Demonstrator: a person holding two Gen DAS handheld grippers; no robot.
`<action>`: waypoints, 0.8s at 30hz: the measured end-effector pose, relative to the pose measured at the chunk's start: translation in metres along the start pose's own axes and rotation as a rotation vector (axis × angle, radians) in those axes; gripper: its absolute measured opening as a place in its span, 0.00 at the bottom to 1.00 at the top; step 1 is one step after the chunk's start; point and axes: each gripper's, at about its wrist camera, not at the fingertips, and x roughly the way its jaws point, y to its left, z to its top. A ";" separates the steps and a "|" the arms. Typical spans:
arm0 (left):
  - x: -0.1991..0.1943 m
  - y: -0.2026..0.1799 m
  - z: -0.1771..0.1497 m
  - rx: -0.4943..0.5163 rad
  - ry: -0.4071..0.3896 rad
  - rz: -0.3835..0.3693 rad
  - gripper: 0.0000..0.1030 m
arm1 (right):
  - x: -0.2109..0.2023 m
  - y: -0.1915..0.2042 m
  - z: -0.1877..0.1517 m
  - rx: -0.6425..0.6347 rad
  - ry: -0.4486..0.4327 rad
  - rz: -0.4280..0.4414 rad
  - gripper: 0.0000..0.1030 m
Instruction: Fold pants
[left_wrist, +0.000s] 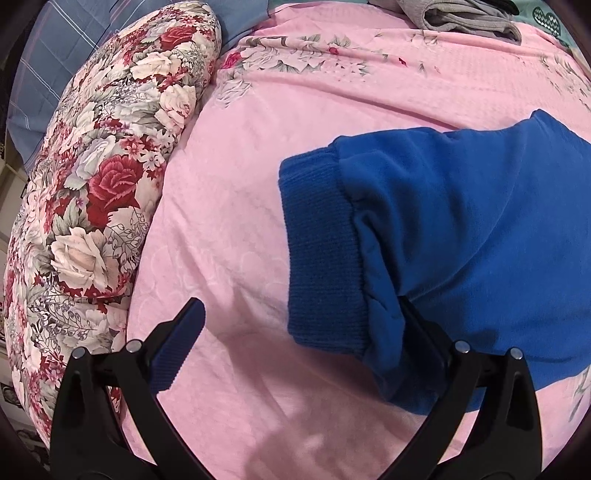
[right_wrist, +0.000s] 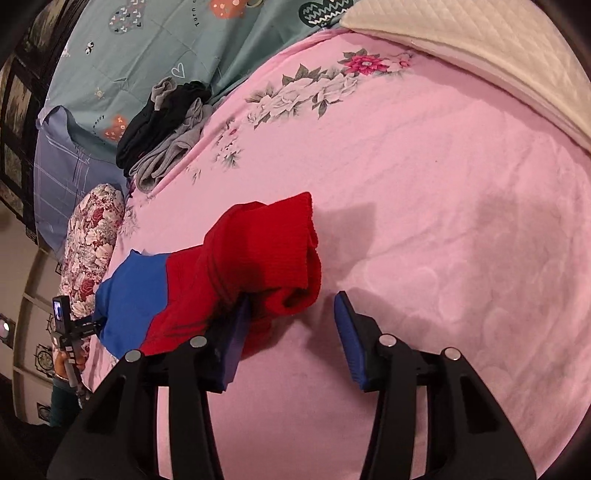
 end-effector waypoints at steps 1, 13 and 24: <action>0.000 0.001 0.000 -0.004 -0.002 -0.004 0.98 | 0.001 0.000 0.002 0.004 -0.003 0.025 0.40; -0.007 -0.004 -0.002 0.019 -0.031 0.011 0.98 | -0.029 -0.004 0.005 0.006 -0.080 -0.032 0.04; -0.007 -0.004 -0.006 0.029 -0.060 -0.017 0.98 | -0.041 -0.049 -0.011 0.314 -0.104 0.007 0.56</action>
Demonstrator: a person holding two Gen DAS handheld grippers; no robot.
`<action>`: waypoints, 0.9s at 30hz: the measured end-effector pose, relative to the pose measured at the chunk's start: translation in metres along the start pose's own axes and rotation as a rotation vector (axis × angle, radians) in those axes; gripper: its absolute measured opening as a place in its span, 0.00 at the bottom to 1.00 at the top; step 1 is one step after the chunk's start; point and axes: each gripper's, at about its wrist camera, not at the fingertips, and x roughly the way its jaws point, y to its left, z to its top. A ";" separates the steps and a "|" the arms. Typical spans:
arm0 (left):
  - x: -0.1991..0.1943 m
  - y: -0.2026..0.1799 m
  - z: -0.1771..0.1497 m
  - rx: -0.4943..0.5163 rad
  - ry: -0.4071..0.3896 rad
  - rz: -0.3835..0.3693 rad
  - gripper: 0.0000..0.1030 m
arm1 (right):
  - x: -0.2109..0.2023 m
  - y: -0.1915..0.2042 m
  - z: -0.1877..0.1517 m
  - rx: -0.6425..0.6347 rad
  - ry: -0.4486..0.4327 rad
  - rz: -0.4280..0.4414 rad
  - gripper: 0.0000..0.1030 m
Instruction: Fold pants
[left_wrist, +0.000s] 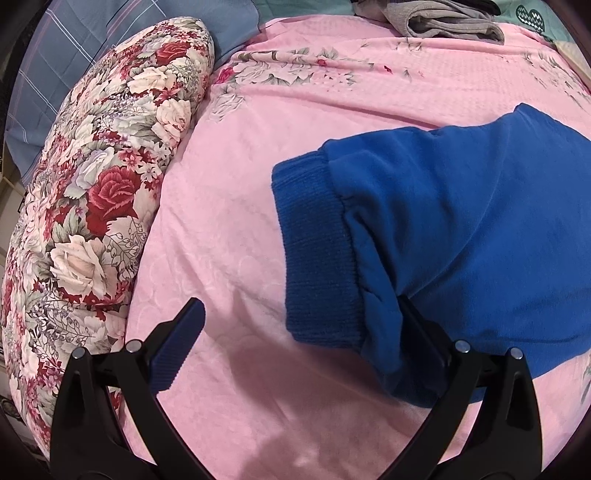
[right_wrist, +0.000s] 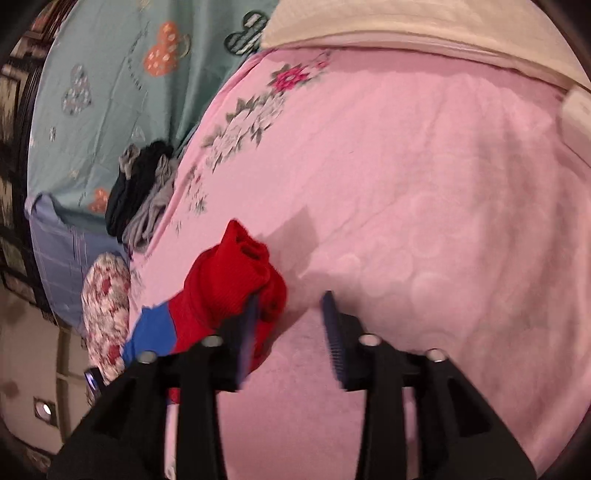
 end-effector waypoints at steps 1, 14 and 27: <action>0.000 0.000 0.000 0.000 -0.002 -0.002 0.98 | -0.013 -0.005 0.000 0.049 -0.035 0.023 0.59; 0.003 0.008 -0.004 -0.042 0.005 -0.053 0.98 | 0.020 0.029 -0.009 0.062 0.060 0.092 0.65; -0.010 0.002 -0.005 -0.022 -0.027 -0.062 0.98 | 0.041 0.031 -0.015 0.015 0.060 0.112 0.24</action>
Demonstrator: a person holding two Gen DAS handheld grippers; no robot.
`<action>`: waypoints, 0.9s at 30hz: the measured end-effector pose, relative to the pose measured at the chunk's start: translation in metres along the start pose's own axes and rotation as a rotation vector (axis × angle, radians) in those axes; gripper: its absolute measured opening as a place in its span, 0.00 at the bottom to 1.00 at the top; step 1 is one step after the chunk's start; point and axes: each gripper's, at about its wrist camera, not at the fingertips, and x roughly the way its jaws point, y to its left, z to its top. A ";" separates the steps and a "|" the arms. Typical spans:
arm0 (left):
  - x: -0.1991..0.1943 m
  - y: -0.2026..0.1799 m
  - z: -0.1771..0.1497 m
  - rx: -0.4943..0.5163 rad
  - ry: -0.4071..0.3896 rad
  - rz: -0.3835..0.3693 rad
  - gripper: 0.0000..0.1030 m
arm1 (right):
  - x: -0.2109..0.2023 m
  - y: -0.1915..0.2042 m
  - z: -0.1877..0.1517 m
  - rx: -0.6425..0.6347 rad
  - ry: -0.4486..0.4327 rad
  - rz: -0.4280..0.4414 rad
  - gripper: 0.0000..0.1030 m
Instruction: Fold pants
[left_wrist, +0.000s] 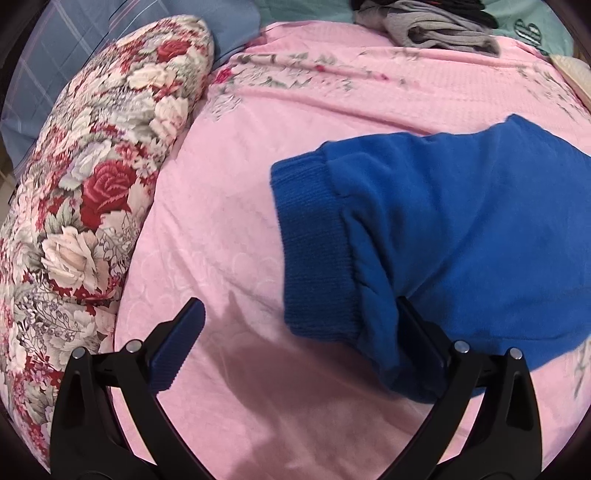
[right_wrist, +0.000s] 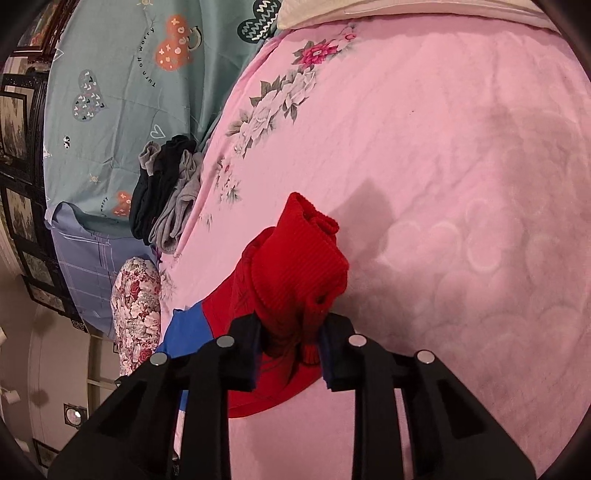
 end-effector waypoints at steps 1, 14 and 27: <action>-0.007 -0.002 -0.001 0.010 -0.015 -0.019 0.98 | -0.001 0.003 0.000 -0.006 -0.004 -0.010 0.24; -0.062 0.036 -0.018 -0.160 -0.203 -0.296 0.98 | 0.008 0.172 -0.015 -0.413 -0.038 -0.096 0.24; -0.050 0.047 -0.032 -0.243 -0.208 -0.398 0.98 | 0.201 0.280 -0.159 -1.042 0.286 -0.334 0.25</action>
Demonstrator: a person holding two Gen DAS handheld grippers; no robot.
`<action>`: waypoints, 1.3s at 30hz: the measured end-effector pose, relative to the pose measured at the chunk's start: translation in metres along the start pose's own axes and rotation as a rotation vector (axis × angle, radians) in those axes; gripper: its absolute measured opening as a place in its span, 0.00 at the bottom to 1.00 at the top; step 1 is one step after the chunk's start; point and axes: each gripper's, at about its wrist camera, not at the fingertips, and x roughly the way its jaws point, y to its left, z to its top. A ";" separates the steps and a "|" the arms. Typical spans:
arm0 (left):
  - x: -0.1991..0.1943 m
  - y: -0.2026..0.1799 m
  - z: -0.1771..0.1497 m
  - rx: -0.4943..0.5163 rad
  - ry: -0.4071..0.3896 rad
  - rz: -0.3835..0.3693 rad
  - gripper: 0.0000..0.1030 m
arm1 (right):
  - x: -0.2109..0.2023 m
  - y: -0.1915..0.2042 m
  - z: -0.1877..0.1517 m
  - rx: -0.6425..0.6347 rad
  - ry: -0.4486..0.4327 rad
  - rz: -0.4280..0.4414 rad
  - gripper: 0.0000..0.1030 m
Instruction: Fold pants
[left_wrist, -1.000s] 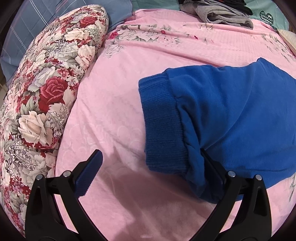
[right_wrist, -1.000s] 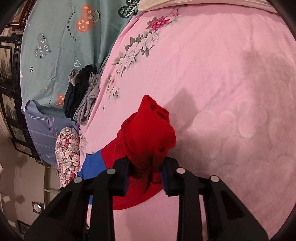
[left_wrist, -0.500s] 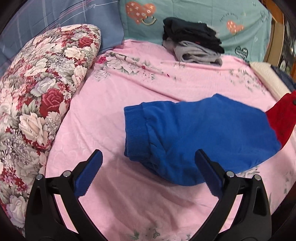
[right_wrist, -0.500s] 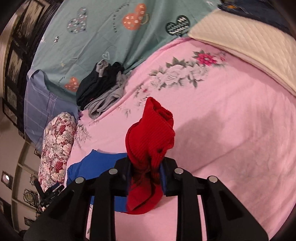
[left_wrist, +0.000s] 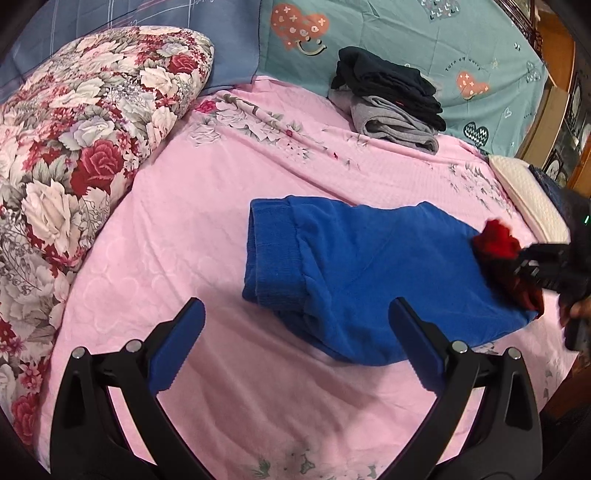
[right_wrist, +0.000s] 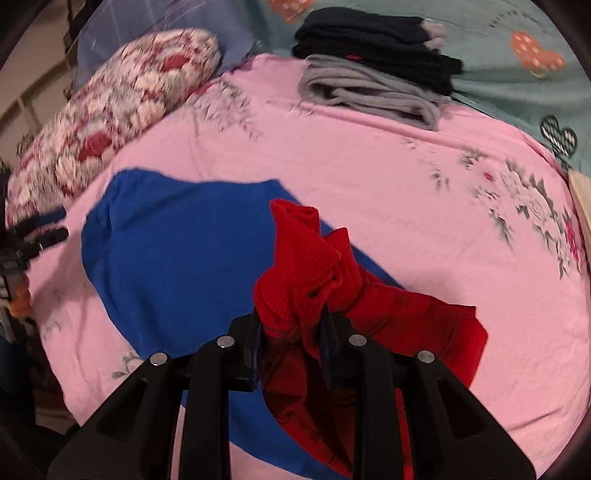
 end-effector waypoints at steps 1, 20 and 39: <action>0.002 0.000 0.000 -0.006 0.002 -0.007 0.98 | 0.007 0.006 -0.001 -0.023 0.009 -0.005 0.28; 0.002 0.018 -0.004 -0.171 0.059 -0.023 0.98 | 0.006 -0.009 -0.004 0.189 0.049 0.306 0.77; 0.033 0.030 -0.023 -0.500 0.236 -0.254 0.98 | 0.061 0.142 0.004 -0.566 0.037 0.159 0.20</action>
